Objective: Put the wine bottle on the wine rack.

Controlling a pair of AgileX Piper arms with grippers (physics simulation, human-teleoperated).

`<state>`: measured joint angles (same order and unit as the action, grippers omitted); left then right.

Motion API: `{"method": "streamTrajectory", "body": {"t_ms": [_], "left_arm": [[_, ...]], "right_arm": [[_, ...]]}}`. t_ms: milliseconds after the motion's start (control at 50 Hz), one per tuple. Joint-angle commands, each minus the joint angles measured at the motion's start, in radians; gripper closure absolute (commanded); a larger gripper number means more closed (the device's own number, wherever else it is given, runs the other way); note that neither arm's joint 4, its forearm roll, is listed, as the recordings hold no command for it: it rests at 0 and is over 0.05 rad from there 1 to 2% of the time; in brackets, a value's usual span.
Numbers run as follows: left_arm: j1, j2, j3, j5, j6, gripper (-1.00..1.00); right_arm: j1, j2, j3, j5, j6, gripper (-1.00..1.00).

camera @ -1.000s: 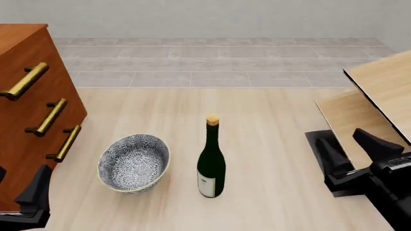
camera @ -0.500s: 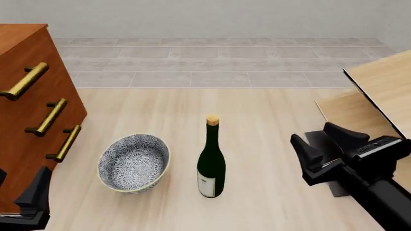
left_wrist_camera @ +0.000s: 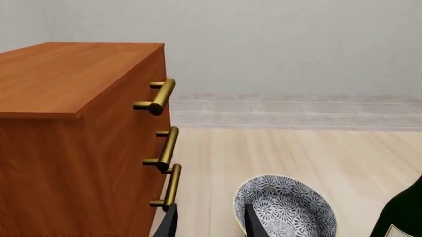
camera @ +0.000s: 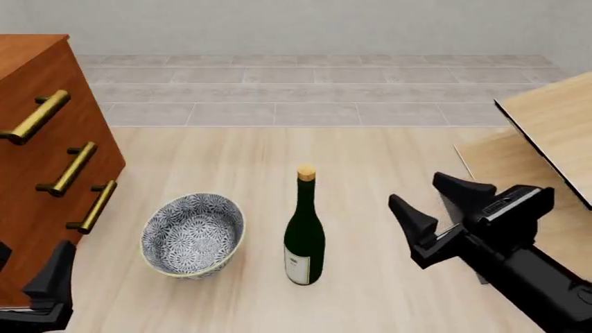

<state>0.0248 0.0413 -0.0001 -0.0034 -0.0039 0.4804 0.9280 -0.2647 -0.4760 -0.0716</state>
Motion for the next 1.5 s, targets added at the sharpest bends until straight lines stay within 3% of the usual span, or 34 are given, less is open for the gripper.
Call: {"method": "streamTrajectory", "body": {"t_ms": [20,660,1500], "left_arm": [[0.0,0.006,0.0,-0.007,0.002,-1.0],[-0.008,-0.011,0.0,0.014,-0.003,-1.0],[-0.019,-0.033,0.0,0.065,-0.009,-1.0]], "right_arm": [[0.068,0.02,-0.034,0.024,0.006,-1.0],[0.193,0.093,-0.104,0.016,0.026,-1.0],[0.296,0.274,-0.196,-0.093,0.034,-1.0]]}}
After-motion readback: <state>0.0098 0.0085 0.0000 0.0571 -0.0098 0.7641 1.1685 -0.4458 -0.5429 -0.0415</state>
